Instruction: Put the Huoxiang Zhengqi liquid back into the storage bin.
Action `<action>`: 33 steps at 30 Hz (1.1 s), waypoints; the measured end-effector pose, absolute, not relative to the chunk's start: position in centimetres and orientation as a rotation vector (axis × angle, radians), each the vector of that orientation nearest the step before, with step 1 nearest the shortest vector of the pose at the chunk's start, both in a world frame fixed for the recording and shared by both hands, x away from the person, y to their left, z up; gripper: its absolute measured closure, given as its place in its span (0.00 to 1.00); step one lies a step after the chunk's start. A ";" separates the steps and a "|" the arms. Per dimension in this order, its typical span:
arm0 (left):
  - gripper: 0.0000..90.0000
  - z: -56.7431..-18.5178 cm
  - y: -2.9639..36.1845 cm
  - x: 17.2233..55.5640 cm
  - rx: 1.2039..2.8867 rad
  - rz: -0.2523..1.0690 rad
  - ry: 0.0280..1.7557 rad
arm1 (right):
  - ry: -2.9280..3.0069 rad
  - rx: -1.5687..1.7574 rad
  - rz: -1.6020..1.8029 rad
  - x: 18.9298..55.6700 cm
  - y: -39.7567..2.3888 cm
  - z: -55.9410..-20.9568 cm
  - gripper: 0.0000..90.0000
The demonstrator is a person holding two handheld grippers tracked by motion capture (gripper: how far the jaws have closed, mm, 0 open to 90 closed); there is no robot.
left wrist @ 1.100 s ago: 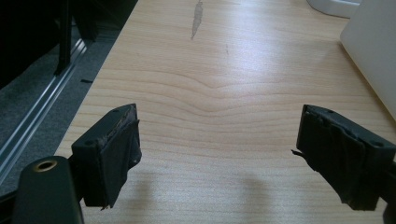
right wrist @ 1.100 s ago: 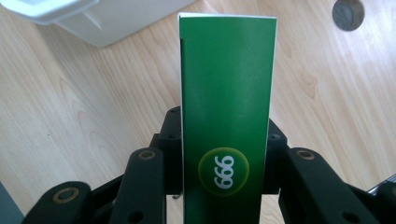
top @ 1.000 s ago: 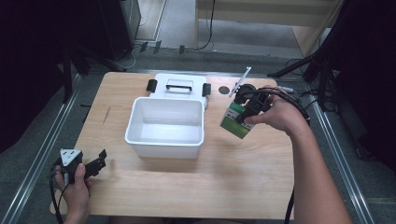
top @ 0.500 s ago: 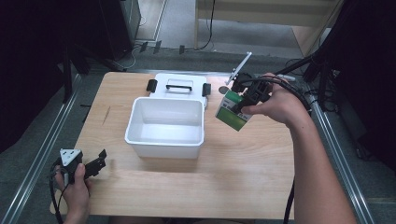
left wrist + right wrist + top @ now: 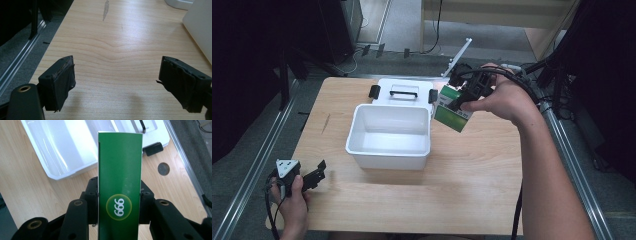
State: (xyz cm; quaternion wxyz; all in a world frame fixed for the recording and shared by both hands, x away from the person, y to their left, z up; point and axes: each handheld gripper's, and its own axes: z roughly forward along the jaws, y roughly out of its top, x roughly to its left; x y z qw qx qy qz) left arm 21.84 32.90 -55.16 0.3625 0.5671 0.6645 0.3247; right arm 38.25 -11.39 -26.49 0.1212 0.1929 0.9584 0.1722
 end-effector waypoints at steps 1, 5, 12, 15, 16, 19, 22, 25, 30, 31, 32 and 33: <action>0.16 -55.2 32.9 21.9 1.458 0.837 1.710 | 2.799 0.548 0.505 38.2 -11.1 -26.3 0.71; 0.16 -55.2 32.9 21.9 1.463 0.837 1.710 | 2.815 0.483 0.523 38.0 -10.1 -26.1 0.71; 0.16 -55.2 32.9 21.9 1.456 0.837 1.713 | 2.857 0.316 0.524 37.7 -7.6 -25.9 0.72; 0.16 -55.2 32.9 21.9 1.457 0.836 1.713 | 2.867 0.284 0.504 37.6 -6.7 -25.8 0.72; 0.16 -55.2 32.9 21.9 1.457 0.836 1.713 | 2.866 0.255 0.504 37.6 -6.4 -25.7 0.72; 0.16 -55.2 32.9 21.9 1.457 0.834 1.713 | 2.870 0.202 0.503 37.5 -5.4 -25.6 0.72; 0.16 -55.2 32.9 21.9 1.456 0.834 1.713 | 2.874 0.140 0.510 37.4 -4.4 -25.8 0.71; 0.16 -55.2 32.9 21.9 1.456 0.834 1.713 | 2.884 0.079 0.514 37.4 -3.7 -26.1 0.71; 0.16 -55.2 32.9 21.9 1.456 0.834 1.713 | 2.890 0.014 0.524 37.4 -2.5 -26.8 0.71; 0.16 -55.2 32.9 21.9 1.456 0.834 1.713 | 2.894 0.006 0.520 37.4 -2.3 -27.0 0.71; 0.16 -55.2 32.9 21.9 1.457 0.834 1.713 | 2.894 -0.006 0.523 37.5 -2.2 -27.1 0.71; 0.16 -55.2 32.9 21.9 1.456 0.833 1.713 | 2.896 -0.003 0.514 37.5 -2.1 -27.2 0.71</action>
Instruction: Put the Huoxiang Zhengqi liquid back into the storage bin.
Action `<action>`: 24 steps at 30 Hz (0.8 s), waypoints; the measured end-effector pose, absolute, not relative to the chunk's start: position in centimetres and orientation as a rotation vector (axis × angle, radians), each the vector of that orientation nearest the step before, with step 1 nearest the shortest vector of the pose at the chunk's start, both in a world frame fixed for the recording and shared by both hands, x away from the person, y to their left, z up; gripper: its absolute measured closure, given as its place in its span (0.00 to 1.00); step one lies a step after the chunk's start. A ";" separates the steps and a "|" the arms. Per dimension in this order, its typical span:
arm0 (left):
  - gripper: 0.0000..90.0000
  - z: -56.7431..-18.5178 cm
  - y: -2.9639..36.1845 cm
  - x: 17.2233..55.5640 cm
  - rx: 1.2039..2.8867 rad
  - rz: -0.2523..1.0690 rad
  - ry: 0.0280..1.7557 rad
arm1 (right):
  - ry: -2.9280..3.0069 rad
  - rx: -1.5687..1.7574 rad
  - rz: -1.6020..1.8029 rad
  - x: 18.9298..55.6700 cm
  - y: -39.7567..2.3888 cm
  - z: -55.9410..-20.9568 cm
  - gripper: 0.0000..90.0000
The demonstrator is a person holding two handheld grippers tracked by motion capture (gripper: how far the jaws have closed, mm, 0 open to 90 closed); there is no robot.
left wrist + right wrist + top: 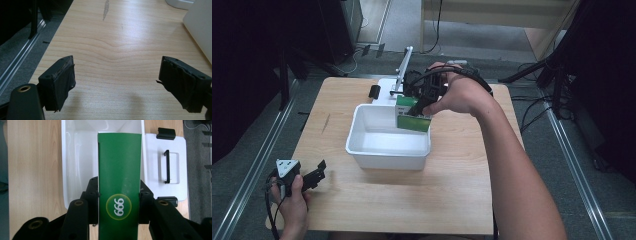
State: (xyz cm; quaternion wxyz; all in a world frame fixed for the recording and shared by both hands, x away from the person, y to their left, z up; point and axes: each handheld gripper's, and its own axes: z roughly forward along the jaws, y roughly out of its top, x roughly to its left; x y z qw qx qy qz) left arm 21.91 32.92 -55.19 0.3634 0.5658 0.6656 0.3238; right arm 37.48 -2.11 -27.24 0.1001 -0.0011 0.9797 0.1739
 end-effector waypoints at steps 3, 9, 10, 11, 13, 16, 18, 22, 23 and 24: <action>0.16 -55.2 32.9 21.9 1.459 0.833 1.712 | 2.897 -0.028 0.511 37.7 -1.9 -27.7 0.71; 0.16 -55.2 32.9 21.9 1.459 0.834 1.712 | 2.881 -0.069 0.515 38.2 -1.9 -29.3 0.71; 0.16 -55.2 32.9 21.9 1.457 0.834 1.714 | 2.879 -0.075 0.508 38.3 -1.9 -29.5 0.71; 0.16 -55.2 32.9 21.9 1.459 0.834 1.713 | 2.885 -0.074 0.492 38.3 -1.8 -29.9 0.71; 0.16 -55.2 32.9 21.9 1.457 0.833 1.714 | 2.885 -0.092 0.495 38.5 -1.7 -30.3 0.71; 0.16 -55.2 32.9 21.9 1.458 0.836 1.714 | 2.891 -0.109 0.486 38.7 -1.5 -31.1 0.71; 0.16 -55.2 32.9 21.9 1.459 0.837 1.713 | 2.897 -0.092 0.470 38.7 -1.4 -31.6 0.71; 0.16 -55.2 32.9 21.9 1.459 0.836 1.710 | 2.896 -0.102 0.453 39.2 -1.3 -32.8 0.71; 0.16 -55.2 32.9 21.9 1.462 0.836 1.710 | 2.895 -0.106 0.443 39.4 -1.3 -33.1 0.71; 0.16 -55.2 32.9 21.9 1.464 0.838 1.711 | 2.899 -0.105 0.440 39.4 -1.2 -33.4 0.71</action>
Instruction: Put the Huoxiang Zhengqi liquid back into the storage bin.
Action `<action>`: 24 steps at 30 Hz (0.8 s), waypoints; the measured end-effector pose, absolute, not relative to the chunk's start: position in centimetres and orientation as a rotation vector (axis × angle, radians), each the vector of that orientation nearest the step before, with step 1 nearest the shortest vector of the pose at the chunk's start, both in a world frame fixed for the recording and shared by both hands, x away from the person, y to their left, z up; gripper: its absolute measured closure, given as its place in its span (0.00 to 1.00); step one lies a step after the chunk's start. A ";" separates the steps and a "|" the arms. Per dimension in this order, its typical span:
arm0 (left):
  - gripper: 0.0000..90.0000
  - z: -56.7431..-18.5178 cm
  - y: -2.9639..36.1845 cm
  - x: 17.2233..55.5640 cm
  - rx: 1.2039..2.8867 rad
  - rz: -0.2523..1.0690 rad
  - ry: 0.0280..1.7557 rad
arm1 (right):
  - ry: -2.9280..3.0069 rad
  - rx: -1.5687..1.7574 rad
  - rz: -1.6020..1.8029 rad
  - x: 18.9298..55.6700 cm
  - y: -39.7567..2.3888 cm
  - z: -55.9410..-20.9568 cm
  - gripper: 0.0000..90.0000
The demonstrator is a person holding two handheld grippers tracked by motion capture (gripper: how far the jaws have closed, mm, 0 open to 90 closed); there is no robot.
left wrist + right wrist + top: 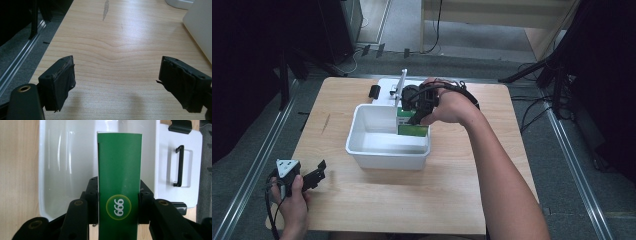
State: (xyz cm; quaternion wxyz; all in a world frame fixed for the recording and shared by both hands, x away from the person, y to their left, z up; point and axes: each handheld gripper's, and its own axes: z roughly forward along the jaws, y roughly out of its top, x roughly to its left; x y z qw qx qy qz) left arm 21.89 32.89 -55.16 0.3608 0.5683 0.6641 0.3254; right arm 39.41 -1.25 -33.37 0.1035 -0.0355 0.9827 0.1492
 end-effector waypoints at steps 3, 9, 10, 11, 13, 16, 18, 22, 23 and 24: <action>0.16 -55.2 32.9 21.9 1.464 0.836 1.712 | 2.897 -0.114 0.426 39.7 -1.1 -34.4 0.71; 0.16 -55.2 32.9 21.9 1.462 0.834 1.710 | 2.894 -0.101 0.380 40.1 -0.6 -36.0 0.71; 0.16 -55.2 32.9 21.9 1.462 0.832 1.711 | 2.901 -0.083 0.364 40.1 -0.5 -36.2 0.71; 0.16 -55.2 32.9 21.9 1.461 0.832 1.712 | 2.896 -0.101 0.361 40.2 -0.4 -36.4 0.71; 0.16 -55.2 32.9 21.9 1.461 0.833 1.711 | 2.904 -0.078 0.345 40.3 -0.3 -36.8 0.71; 0.16 -55.2 32.9 21.9 1.462 0.835 1.711 | 2.910 -0.073 0.350 40.6 -0.3 -37.5 0.71; 0.16 -55.2 32.9 21.9 1.462 0.834 1.711 | 2.916 -0.059 0.351 40.7 -0.3 -37.9 0.71; 0.16 -55.2 32.9 21.9 1.466 0.835 1.711 | 2.918 -0.074 0.371 41.0 -0.3 -38.6 0.71; 0.16 -55.2 32.9 21.9 1.468 0.836 1.710 | 2.921 -0.074 0.364 41.0 -0.2 -38.7 0.71; 0.16 -55.2 32.9 21.9 1.464 0.836 1.711 | 2.925 -0.061 0.353 40.9 -0.2 -38.8 0.71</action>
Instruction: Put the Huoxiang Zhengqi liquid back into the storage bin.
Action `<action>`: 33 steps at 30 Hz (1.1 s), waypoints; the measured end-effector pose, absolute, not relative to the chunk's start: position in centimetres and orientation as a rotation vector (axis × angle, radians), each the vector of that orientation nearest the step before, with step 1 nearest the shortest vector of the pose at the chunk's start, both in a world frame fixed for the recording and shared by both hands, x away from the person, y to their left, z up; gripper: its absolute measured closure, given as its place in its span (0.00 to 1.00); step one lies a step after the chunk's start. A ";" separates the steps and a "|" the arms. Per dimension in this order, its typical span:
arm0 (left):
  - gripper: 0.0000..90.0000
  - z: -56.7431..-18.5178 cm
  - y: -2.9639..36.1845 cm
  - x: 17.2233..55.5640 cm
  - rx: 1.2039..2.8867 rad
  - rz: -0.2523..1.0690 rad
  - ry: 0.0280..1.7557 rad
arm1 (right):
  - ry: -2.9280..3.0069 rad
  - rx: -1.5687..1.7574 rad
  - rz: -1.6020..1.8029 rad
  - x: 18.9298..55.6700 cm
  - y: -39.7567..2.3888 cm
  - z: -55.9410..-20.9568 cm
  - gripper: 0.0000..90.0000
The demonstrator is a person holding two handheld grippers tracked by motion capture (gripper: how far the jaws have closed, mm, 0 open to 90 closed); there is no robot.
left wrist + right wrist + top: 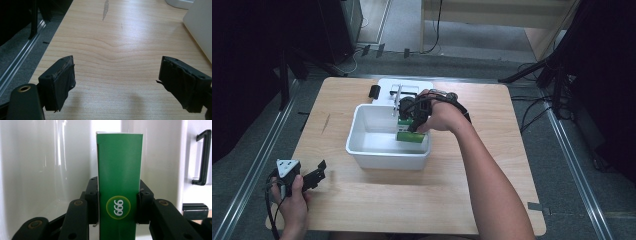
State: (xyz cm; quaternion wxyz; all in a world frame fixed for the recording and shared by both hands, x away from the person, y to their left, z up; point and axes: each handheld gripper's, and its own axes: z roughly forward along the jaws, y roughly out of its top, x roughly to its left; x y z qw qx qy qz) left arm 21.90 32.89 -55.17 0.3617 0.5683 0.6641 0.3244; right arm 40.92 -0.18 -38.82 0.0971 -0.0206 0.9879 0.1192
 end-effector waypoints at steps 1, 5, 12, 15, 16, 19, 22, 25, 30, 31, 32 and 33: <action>0.16 -55.2 32.9 21.9 1.465 0.834 1.711 | 2.929 -0.051 0.343 40.9 -0.1 -38.9 0.71; 0.16 -55.2 32.9 21.9 1.465 0.833 1.711 | 2.930 -0.078 0.342 41.1 0.1 -39.6 0.71; 0.16 -55.2 32.9 21.9 1.465 0.834 1.710 | 2.936 -0.044 0.345 41.4 0.1 -40.0 0.69; 0.16 -55.2 32.9 21.9 1.466 0.835 1.710 | 2.942 0.017 0.355 41.5 -0.1 -39.9 0.66; 0.16 -55.2 32.9 21.9 1.467 0.836 1.710 | 2.937 0.019 0.361 41.6 -0.1 -39.9 0.65; 0.16 -55.2 32.9 21.9 1.467 0.836 1.710 | 2.927 0.048 0.367 41.7 -0.4 -39.7 0.60; 0.16 -55.2 32.9 21.9 1.466 0.836 1.710 | 2.921 0.088 0.376 41.6 -0.8 -39.6 0.56; 0.16 -55.2 32.9 21.9 1.467 0.836 1.709 | 2.905 0.128 0.429 41.8 -1.2 -39.2 0.50; 0.16 -55.2 32.9 21.9 1.468 0.837 1.711 | 2.871 0.304 0.544 41.7 -1.9 -37.9 0.39; 0.16 -55.2 32.9 21.9 1.467 0.837 1.711 | 2.853 0.330 0.585 41.7 -2.1 -37.4 0.38; 0.16 -55.2 32.9 21.9 1.467 0.837 1.711 | 2.845 0.353 0.611 41.7 -2.3 -37.1 0.36; 0.16 -55.2 32.9 21.9 1.467 0.837 1.711 | 2.832 0.382 0.640 41.6 -2.5 -36.7 0.35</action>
